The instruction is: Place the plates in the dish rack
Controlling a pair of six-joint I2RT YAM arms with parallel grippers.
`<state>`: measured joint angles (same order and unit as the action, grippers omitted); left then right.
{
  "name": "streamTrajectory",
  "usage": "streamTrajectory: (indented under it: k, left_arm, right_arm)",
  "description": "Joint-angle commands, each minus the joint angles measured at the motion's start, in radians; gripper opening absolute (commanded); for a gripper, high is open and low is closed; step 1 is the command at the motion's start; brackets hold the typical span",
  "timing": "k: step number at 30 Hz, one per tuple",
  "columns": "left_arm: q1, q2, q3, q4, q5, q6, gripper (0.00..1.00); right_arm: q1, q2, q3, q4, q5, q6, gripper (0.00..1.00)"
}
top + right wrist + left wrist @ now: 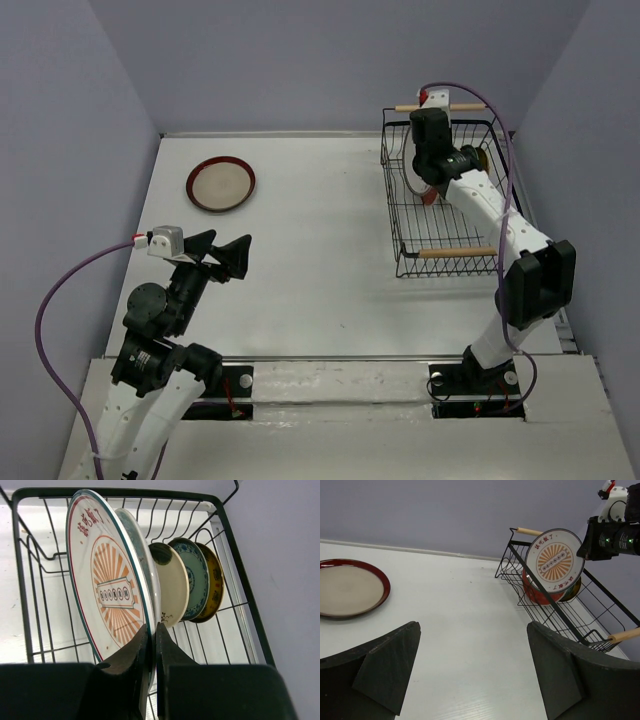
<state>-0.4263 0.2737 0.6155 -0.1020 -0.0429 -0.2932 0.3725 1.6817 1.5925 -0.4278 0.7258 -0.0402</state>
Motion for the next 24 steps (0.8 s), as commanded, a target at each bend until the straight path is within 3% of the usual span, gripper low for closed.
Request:
streamTrajectory:
  k: [1, 14, 24]
  left_arm:
    - [-0.005, -0.004, 0.001, 0.039, -0.006, 0.003, 0.99]
    - [-0.003, -0.008, 0.0, 0.039, -0.002, 0.006, 0.99]
    - [-0.005, -0.004, -0.002, 0.044, 0.006, 0.005, 0.99]
  right_arm:
    - [0.035, 0.007, 0.089, 0.024, 0.015, -0.013, 0.07]
    - [0.036, 0.232, 0.222, 0.032, 0.187, -0.059, 0.07]
    - [0.036, 0.221, 0.228, 0.035, 0.238, -0.096, 0.07]
